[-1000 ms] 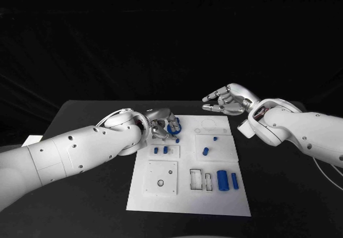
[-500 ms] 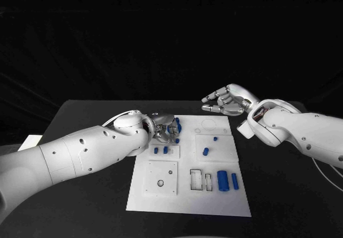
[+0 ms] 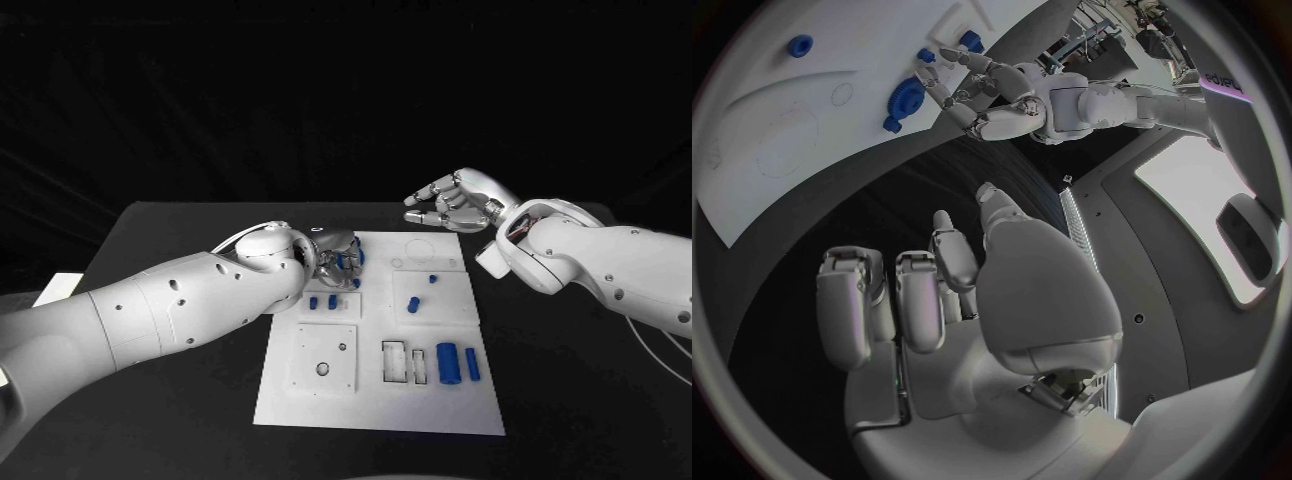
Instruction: Assemble the parts on the task board
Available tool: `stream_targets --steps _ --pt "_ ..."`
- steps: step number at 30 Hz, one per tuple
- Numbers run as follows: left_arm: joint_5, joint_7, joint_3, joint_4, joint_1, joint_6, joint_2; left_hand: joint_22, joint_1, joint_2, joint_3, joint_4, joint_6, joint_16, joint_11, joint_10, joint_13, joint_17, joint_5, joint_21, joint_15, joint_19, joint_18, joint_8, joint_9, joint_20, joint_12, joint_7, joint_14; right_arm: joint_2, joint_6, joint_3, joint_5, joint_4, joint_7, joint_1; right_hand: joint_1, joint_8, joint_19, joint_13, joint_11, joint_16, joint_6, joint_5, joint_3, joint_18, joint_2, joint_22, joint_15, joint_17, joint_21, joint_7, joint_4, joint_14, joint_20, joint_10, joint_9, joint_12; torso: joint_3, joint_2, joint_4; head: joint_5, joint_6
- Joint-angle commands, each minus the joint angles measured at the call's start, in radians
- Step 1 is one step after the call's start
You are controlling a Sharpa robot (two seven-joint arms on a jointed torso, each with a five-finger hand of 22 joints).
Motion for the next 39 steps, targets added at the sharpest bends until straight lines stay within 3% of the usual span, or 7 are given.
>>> stream_targets --steps 1,25,34,39 --pt "-0.010 -0.008 0.000 -0.006 -0.001 -0.005 0.007 -0.002 0.006 0.010 0.013 -0.001 0.010 0.000 -0.001 0.011 -0.005 -0.002 -0.004 -0.001 -0.004 0.020 -0.005 -0.006 -0.003 -0.003 -0.009 0.002 0.037 0.002 0.015 0.000 0.000 0.000 0.009 0.000 -0.004 -0.001 -0.006 -0.001 -0.001 -0.005 -0.009 0.005 -0.004 0.006 0.010 0.023 0.009 0.084 -0.004 -0.001 -0.001 0.065 0.001 -0.005 0.001 -0.005 0.0005 0.000 -0.0001 -0.002 0.000" --pt "-0.010 -0.012 -0.003 -0.026 -0.017 0.053 0.032 -0.008 0.009 0.008 0.068 -0.014 0.049 0.004 -0.007 0.056 -0.027 -0.017 -0.006 -0.013 -0.011 0.020 -0.002 -0.019 -0.007 -0.008 -0.044 -0.004 0.037 0.006 0.022 0.000 0.000 -0.001 0.009 -0.001 -0.004 -0.001 -0.006 -0.001 -0.001 -0.005 -0.008 0.006 -0.004 0.006 0.010 0.023 0.009 0.084 -0.004 -0.001 -0.001 0.065 0.001 -0.005 0.001 -0.006 0.0001 -0.001 0.0016 -0.008 -0.002" --pt "-0.024 -0.023 -0.004 -0.026 -0.019 0.059 0.032 -0.001 0.042 0.027 0.140 -0.057 0.092 0.011 -0.015 0.107 -0.027 -0.017 -0.013 -0.009 -0.017 0.020 -0.003 -0.017 -0.005 -0.013 -0.052 -0.004 0.037 0.006 0.023 0.000 0.000 0.000 0.010 -0.001 -0.004 -0.001 -0.006 -0.001 0.000 -0.005 -0.008 0.006 -0.005 0.006 0.010 0.023 0.009 0.085 -0.004 -0.001 -0.001 0.065 0.001 -0.005 0.001 -0.005 0.0001 -0.001 0.0010 -0.006 -0.003" --pt "-0.029 -0.017 -0.004 -0.026 -0.021 0.028 0.033 0.006 0.040 0.027 0.175 -0.077 0.113 0.015 -0.015 0.131 -0.026 -0.018 -0.011 -0.004 -0.017 0.021 -0.004 -0.018 -0.004 -0.015 -0.064 -0.003 0.037 0.006 0.023 0.000 0.000 0.000 0.010 -0.001 -0.004 0.000 -0.005 -0.001 0.000 -0.005 -0.008 0.006 -0.005 0.006 0.010 0.024 0.009 0.084 -0.004 -0.001 -0.001 0.065 0.001 -0.005 0.001 -0.005 0.0007 -0.001 0.0018 -0.007 -0.001"
